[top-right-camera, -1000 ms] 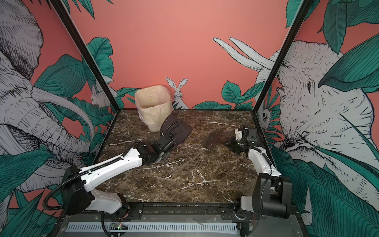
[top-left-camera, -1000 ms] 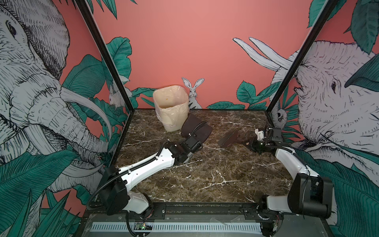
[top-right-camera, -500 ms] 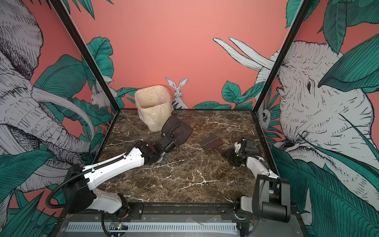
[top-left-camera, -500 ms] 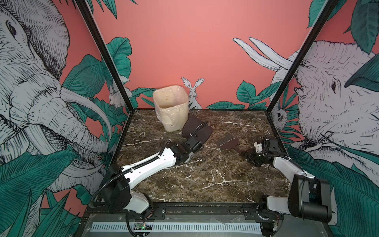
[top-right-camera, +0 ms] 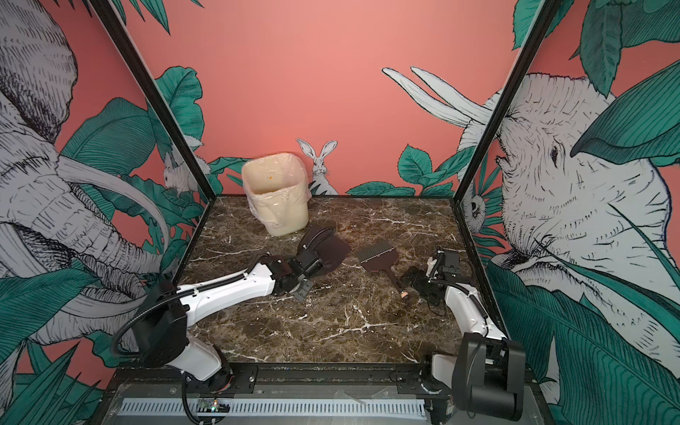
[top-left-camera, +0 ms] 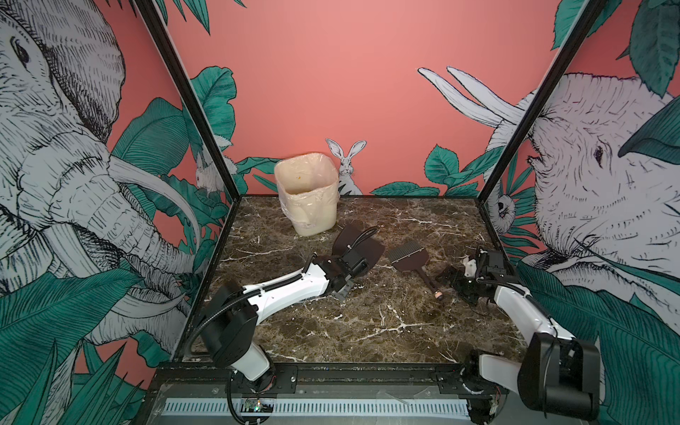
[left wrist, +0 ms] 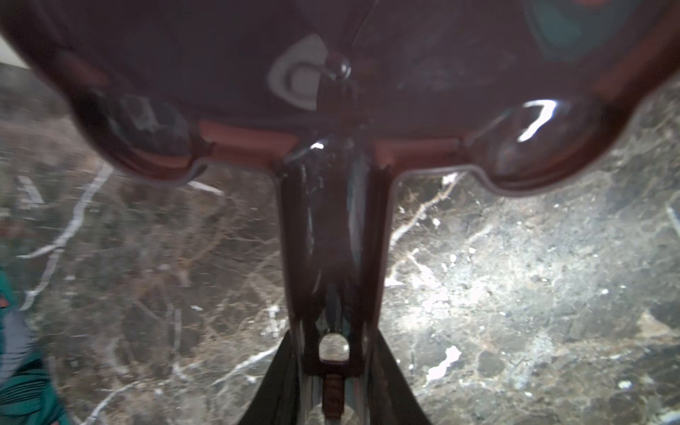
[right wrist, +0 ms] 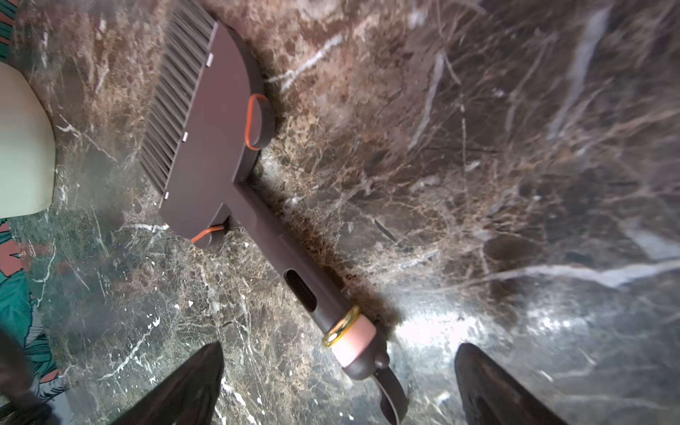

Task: Sweep away the paper scraps from the table
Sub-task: 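Set the dustpan and brush down on the table and open both grippers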

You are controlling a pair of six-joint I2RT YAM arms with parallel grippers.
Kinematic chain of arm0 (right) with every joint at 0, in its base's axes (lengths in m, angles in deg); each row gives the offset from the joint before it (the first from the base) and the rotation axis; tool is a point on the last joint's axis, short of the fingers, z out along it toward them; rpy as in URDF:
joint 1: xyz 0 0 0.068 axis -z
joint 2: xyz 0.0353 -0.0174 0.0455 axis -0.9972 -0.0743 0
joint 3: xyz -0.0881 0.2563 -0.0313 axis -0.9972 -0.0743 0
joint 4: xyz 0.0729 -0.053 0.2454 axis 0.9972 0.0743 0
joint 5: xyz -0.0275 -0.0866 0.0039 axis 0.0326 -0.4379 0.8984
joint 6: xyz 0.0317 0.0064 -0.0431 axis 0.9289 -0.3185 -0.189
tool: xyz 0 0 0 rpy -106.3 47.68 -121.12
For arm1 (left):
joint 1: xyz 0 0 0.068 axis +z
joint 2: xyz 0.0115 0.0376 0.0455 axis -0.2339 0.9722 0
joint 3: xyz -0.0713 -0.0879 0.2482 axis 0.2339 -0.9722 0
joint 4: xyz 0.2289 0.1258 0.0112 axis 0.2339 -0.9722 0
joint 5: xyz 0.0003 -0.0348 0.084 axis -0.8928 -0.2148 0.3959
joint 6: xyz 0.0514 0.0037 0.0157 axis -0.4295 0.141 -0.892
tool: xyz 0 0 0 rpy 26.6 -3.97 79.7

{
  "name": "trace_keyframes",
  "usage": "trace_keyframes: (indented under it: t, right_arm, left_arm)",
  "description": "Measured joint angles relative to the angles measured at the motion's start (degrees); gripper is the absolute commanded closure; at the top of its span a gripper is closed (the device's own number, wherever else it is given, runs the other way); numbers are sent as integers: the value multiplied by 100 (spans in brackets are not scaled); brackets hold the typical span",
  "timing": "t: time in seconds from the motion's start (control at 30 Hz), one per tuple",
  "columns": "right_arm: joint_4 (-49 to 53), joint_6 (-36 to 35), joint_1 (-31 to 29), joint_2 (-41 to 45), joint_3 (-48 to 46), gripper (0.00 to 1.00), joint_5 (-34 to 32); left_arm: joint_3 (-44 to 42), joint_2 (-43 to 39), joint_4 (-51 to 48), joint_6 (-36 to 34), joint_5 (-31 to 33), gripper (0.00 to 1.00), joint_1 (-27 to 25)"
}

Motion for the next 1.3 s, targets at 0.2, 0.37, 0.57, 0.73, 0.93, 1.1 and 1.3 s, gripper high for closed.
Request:
trace_keyframes:
  t: [0.2, 0.37, 0.57, 0.73, 0.93, 1.1, 1.3]
  right_arm:
    - [313, -170, 0, 389, 85, 3, -50]
    - [516, -256, 0, 597, 90, 3, -74]
    - [651, -334, -7, 629, 92, 3, -105]
    - [710, -382, -68, 645, 127, 3, -146]
    - [809, -533, -328, 645, 402, 3, -404]
    - [903, -826, -772, 603, 828, 2, -951]
    - [494, -1419, -1314, 334, 1207, 1, -1947]
  left_arm:
    - [-22, 503, 223, 98, -531, 100, 109]
    - [-20, 605, 372, 138, -804, 99, 236]
    - [-20, 787, 428, 168, -997, 62, 286]
    - [-20, 844, 455, 208, -1071, 41, 284]
    - [-20, 699, 459, 205, -922, 17, 286]
    - [-179, -262, 573, 72, -332, 4, 286]
    - [-623, -1773, 1016, -503, 745, 1, 474]
